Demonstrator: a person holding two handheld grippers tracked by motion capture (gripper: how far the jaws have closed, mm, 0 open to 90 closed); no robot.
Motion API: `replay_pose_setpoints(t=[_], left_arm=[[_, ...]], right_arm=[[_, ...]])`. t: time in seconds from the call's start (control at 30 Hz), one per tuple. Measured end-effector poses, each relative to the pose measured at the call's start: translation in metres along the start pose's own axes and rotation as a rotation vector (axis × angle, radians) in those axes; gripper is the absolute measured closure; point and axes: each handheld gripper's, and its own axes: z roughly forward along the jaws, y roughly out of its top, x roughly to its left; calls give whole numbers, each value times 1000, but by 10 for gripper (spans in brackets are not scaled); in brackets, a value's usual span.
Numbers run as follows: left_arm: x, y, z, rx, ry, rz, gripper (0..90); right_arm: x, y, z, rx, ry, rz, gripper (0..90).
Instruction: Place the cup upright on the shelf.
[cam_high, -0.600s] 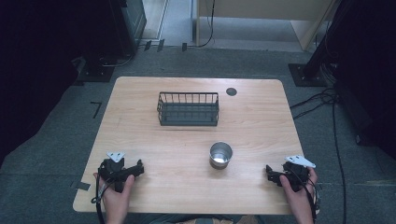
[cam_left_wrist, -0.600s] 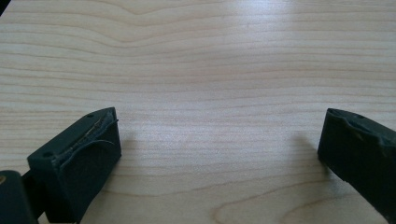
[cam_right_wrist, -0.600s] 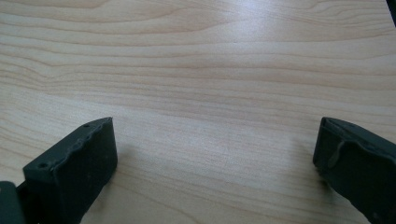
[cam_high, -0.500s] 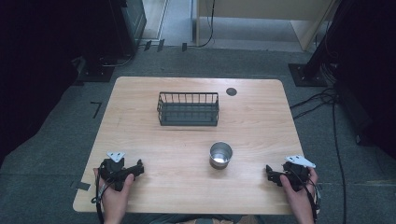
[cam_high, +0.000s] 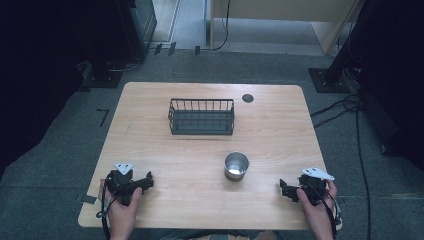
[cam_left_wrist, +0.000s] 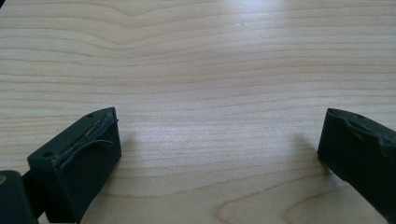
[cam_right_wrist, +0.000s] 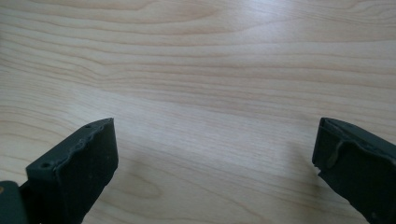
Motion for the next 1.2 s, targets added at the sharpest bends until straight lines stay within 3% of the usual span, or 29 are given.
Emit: replay_pose_setpoints(t=[0.27, 0.5, 1.2], left_arm=[[0, 0, 0, -1, -1, -1, 0], [0, 0, 0, 0, 0, 0, 0], [0, 0, 0, 1, 0, 4, 0]], right_arm=[[15, 6, -10, -22, 22, -30, 56], [35, 13, -17, -23, 79, -70, 8], [78, 30, -17, -41, 171, -137, 0]])
